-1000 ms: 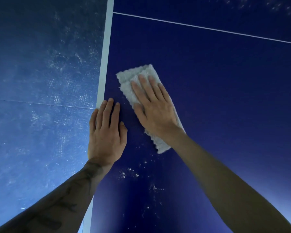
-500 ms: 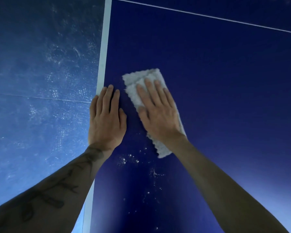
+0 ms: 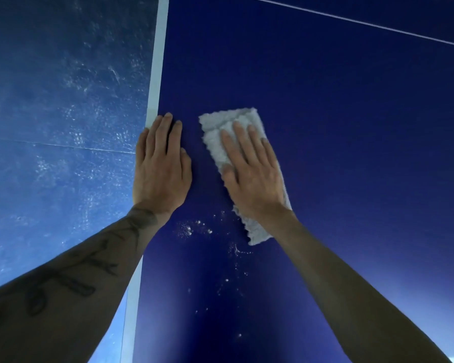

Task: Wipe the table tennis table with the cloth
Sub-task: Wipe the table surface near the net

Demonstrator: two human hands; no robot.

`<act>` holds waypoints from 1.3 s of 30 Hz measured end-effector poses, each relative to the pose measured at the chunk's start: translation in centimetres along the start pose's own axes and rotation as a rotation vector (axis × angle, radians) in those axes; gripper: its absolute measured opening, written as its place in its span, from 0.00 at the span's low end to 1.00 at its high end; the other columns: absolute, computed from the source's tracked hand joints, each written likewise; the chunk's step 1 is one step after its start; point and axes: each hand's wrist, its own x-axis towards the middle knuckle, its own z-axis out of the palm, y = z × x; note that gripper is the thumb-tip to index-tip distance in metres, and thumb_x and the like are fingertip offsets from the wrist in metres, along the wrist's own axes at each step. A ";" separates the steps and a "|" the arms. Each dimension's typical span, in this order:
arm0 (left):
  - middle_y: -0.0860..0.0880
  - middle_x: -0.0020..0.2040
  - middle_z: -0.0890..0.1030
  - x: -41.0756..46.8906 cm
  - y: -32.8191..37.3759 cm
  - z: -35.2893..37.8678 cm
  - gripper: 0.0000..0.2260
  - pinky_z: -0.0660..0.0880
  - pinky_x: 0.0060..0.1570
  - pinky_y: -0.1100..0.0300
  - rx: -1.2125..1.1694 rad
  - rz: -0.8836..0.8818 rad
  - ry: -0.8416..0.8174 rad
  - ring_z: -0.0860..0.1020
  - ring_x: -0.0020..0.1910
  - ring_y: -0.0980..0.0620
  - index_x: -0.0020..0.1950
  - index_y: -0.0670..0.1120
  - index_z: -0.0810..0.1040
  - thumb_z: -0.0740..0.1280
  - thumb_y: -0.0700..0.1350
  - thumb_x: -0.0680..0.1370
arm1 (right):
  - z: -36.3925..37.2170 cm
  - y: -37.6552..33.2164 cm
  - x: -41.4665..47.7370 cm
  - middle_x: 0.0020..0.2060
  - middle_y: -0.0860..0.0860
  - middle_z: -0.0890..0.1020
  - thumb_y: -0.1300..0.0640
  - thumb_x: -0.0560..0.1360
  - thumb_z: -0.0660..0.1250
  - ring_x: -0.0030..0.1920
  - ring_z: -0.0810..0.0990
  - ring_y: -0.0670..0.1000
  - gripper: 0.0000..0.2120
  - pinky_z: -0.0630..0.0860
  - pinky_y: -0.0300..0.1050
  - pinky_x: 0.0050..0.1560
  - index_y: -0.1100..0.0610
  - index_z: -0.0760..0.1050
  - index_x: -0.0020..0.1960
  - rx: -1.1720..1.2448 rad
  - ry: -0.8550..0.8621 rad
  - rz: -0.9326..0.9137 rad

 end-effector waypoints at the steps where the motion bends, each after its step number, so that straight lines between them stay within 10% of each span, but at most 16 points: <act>1: 0.40 0.82 0.63 0.0 0.0 0.0 0.24 0.52 0.83 0.45 0.000 0.000 0.003 0.59 0.83 0.42 0.81 0.38 0.63 0.51 0.44 0.85 | -0.4 1.4 -0.3 0.87 0.51 0.47 0.47 0.88 0.47 0.86 0.43 0.54 0.29 0.45 0.56 0.86 0.49 0.46 0.88 0.003 0.000 0.074; 7: 0.40 0.82 0.63 -0.2 0.2 0.0 0.23 0.50 0.83 0.47 -0.022 -0.014 0.018 0.59 0.83 0.42 0.81 0.37 0.64 0.54 0.43 0.86 | -1.3 0.5 4.4 0.87 0.56 0.46 0.46 0.87 0.45 0.86 0.43 0.58 0.31 0.44 0.59 0.85 0.52 0.45 0.87 0.085 0.083 0.397; 14: 0.39 0.80 0.67 -7.1 -0.3 -1.3 0.22 0.58 0.81 0.43 -0.070 -0.008 0.038 0.64 0.80 0.41 0.79 0.36 0.66 0.55 0.43 0.86 | 1.1 -3.6 -2.9 0.87 0.53 0.47 0.47 0.88 0.46 0.86 0.43 0.56 0.30 0.46 0.57 0.86 0.51 0.47 0.88 0.016 0.010 -0.042; 22: 0.41 0.83 0.63 -14.2 -1.5 0.1 0.24 0.57 0.81 0.41 -0.015 0.009 0.004 0.59 0.83 0.42 0.81 0.38 0.65 0.55 0.45 0.85 | -0.1 -2.2 -0.6 0.87 0.56 0.45 0.47 0.88 0.45 0.86 0.42 0.58 0.30 0.44 0.60 0.85 0.52 0.42 0.87 0.084 0.072 0.392; 30: 0.41 0.83 0.63 -14.2 -1.7 0.5 0.24 0.57 0.81 0.42 -0.016 0.009 0.027 0.59 0.83 0.42 0.81 0.38 0.64 0.54 0.45 0.86 | 2.6 -5.3 -7.7 0.87 0.53 0.46 0.47 0.88 0.46 0.86 0.42 0.55 0.29 0.49 0.58 0.85 0.50 0.45 0.88 -0.023 0.007 -0.099; 39: 0.41 0.83 0.63 -14.2 -1.7 0.5 0.24 0.57 0.81 0.42 -0.029 -0.002 0.018 0.59 0.83 0.42 0.81 0.38 0.64 0.55 0.45 0.85 | 0.8 -4.7 -3.6 0.87 0.56 0.46 0.46 0.87 0.45 0.86 0.43 0.58 0.31 0.45 0.60 0.85 0.52 0.44 0.88 0.076 0.077 0.420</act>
